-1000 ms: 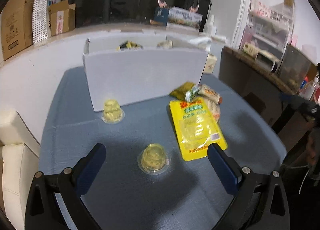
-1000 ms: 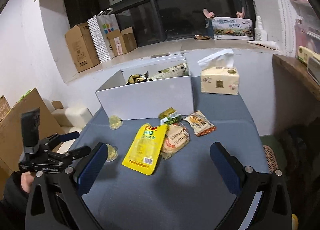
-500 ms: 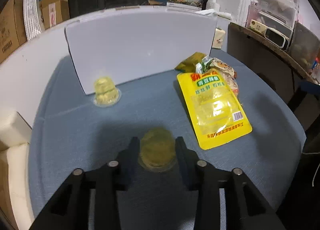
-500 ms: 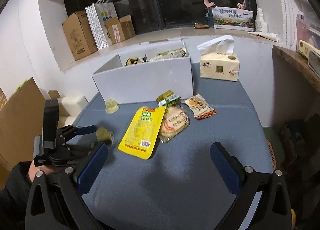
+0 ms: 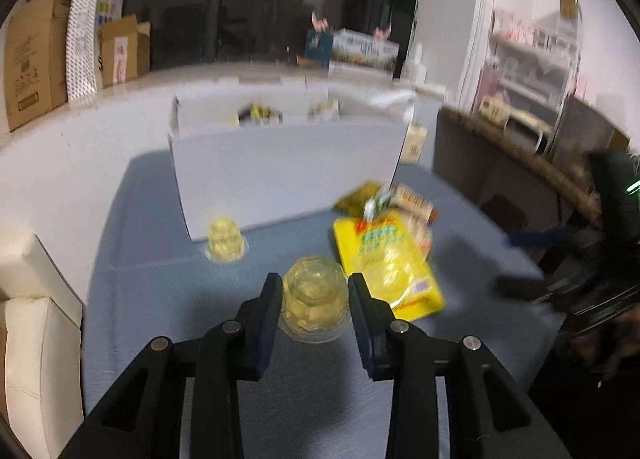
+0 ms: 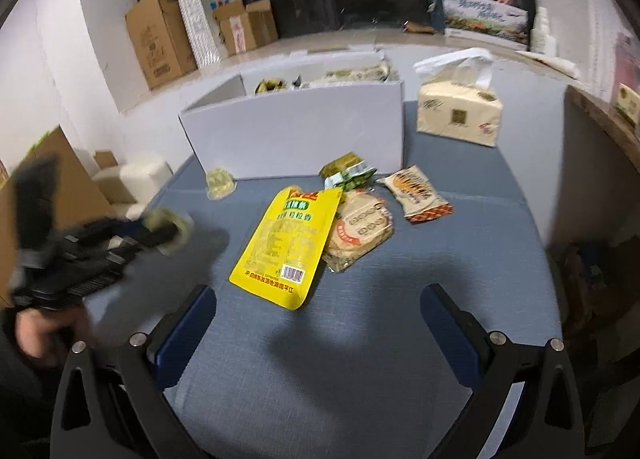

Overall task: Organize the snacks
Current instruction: 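Grasp a jelly cup with the left tool while the right grasps the yellow sauce packet, then drop the jelly cup and yellow sauce packet into the box with both tools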

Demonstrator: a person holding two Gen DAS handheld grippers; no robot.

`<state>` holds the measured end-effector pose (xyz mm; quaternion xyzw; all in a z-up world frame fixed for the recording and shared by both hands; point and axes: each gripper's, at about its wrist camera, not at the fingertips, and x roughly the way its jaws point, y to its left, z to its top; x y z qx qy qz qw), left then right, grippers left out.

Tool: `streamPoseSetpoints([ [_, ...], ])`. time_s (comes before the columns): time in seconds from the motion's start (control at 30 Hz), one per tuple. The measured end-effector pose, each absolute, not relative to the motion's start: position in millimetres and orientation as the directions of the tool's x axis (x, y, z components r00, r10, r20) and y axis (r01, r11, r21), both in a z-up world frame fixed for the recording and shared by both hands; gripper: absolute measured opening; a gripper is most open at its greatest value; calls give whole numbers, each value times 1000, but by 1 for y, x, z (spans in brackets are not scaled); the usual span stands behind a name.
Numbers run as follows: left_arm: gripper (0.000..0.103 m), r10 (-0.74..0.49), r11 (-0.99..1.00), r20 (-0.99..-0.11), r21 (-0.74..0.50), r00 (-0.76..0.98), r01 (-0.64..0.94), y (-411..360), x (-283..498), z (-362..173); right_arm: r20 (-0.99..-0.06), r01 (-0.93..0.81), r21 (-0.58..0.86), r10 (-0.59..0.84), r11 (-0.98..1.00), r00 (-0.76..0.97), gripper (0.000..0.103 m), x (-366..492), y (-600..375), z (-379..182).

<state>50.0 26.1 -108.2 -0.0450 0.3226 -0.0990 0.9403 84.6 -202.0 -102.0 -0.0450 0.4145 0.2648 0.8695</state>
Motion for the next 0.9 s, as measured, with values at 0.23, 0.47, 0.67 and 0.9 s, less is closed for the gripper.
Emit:
streamPoseSetpoints([
  [0.23, 38, -211, 976, -504, -151, 837, 154, 35, 23, -66, -794, -545, 90, 390, 833, 466, 103, 122, -155, -129],
  [0.47, 38, -203, 975, -489, -179, 848, 130, 50, 15, -64, -843, -528, -33, 260, 849, 472, 103, 142, -111, -158],
  [0.67, 38, -210, 972, -497, -197, 842, 127, 49, 17, -74, -838, -530, -129, 194, 838, 510, 93, 150, -91, -162],
  [0.9, 38, -217, 969, -494, -213, 842, 125, 51, 16, -77, -812, -591, -17, 334, 806, 479, 31, 135, -102, -146],
])
